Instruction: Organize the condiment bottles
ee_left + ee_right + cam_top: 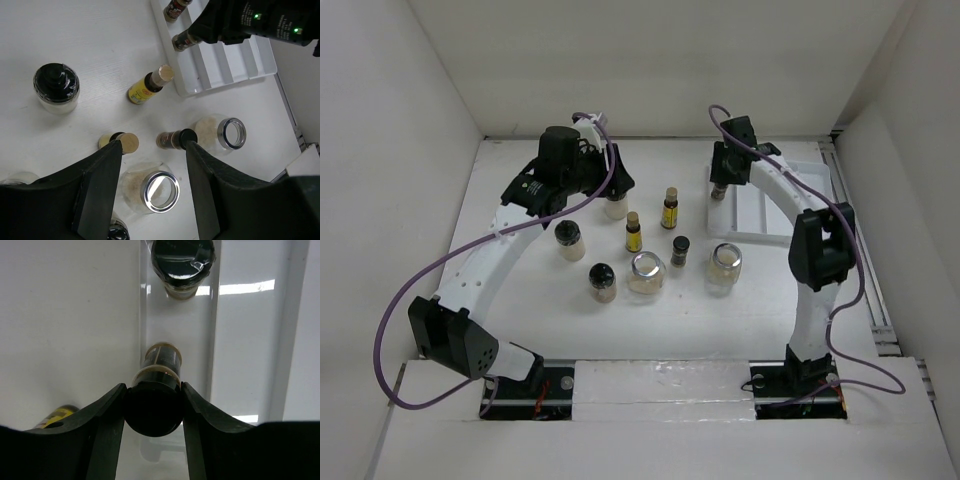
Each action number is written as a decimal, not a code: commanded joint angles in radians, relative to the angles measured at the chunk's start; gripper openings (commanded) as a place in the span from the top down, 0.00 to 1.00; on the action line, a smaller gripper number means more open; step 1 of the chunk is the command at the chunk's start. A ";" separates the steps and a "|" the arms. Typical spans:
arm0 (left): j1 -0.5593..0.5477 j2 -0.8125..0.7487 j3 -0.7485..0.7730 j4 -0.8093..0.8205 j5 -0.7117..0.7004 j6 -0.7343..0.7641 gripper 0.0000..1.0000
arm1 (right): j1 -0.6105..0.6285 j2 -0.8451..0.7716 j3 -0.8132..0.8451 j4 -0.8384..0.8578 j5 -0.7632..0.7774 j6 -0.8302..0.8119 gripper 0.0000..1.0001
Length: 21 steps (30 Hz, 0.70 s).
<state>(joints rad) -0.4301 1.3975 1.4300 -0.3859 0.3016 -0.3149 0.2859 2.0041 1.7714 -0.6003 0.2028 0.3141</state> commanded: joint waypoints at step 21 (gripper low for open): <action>0.002 0.014 0.035 0.032 -0.021 0.005 0.50 | -0.068 0.107 0.077 0.082 -0.098 -0.027 0.54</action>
<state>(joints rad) -0.4301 1.4178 1.4300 -0.3855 0.2829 -0.3153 0.2157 2.0998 1.8023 -0.5381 0.1337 0.2924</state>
